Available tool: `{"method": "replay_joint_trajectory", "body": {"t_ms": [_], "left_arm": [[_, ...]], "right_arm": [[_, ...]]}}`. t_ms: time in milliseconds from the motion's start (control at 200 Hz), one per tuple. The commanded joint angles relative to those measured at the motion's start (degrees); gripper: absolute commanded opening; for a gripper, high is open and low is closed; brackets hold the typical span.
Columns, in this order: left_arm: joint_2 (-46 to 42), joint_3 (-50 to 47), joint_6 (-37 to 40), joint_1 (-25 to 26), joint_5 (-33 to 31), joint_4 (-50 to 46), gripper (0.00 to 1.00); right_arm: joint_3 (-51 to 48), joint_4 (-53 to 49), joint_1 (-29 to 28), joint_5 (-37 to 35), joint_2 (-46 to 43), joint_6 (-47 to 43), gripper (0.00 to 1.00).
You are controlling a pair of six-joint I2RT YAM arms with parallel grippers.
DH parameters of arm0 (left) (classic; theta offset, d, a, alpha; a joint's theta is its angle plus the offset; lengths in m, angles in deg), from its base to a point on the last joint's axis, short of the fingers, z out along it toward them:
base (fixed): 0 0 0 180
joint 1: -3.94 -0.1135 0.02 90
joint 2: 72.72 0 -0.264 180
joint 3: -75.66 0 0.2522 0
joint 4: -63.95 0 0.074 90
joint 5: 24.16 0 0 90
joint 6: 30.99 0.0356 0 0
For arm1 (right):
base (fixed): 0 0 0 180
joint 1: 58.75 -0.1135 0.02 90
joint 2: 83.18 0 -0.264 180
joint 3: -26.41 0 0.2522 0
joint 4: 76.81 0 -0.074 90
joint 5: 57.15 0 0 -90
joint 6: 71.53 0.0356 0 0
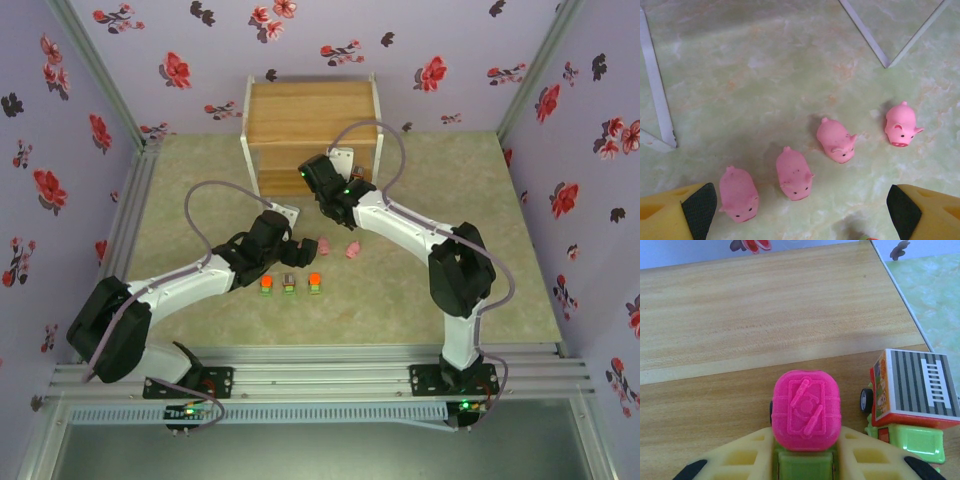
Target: Place and organize the plastic toys onto the shelf
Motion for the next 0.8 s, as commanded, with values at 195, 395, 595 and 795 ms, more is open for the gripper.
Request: {"method": "replay_joint_trajectory", "body": {"t_ms": [195,395,595,795], "left_arm": [[0.2,0.0,0.5,-0.5,0.6,0.6,0.92],[0.2,0.0,0.5,-0.5,0.6,0.5,0.92],[0.2,0.0,0.4,-0.5,0.6,0.5,0.92],[0.1,0.0,0.5,-0.5,0.6,0.5,0.92]], "right_arm": [[1.1,-0.8,0.5,-3.2,0.6,-0.6,0.00],[-1.2,-0.4,0.6,-3.4,-0.2,0.1,0.00],[-2.4,-0.3,0.5,-3.6,-0.8,0.3,0.01],[-2.7,-0.3,0.5,-3.6,-1.1,0.3,0.03]]}}
